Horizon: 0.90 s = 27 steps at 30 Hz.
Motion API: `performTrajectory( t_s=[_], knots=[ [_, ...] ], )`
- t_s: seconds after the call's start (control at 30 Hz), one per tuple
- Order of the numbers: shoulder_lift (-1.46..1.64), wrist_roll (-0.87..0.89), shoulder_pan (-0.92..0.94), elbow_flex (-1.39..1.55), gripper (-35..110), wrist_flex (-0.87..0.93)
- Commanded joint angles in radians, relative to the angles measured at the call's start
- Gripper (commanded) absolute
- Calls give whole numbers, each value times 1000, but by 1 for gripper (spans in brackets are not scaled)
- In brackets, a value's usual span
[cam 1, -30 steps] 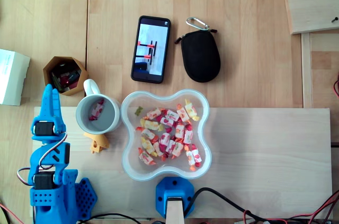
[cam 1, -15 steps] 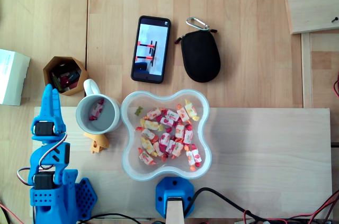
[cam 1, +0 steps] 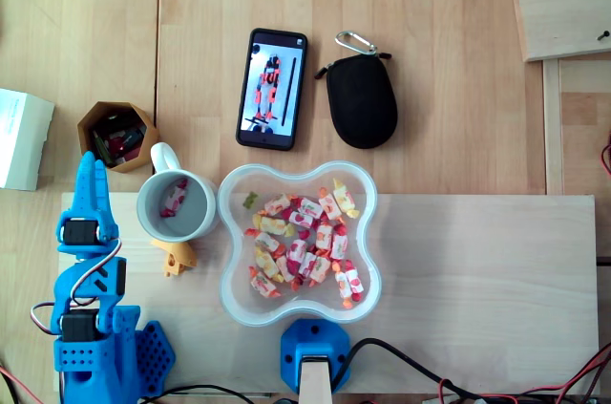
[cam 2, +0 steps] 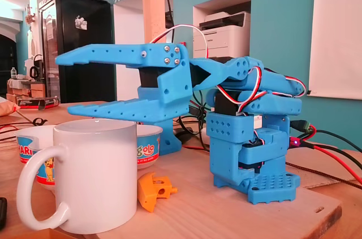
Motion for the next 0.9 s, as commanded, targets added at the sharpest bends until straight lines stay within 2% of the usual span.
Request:
performTrajectory(
  t_s=[0.0,0.47,0.6,0.87],
  knots=[
    [51,-9,-15,-35,19,-6],
    [46,15,-20,-350,19,14],
    [21,106,-5,-377,19,29],
    [-305,299,132,-721,19,288]
  ],
)
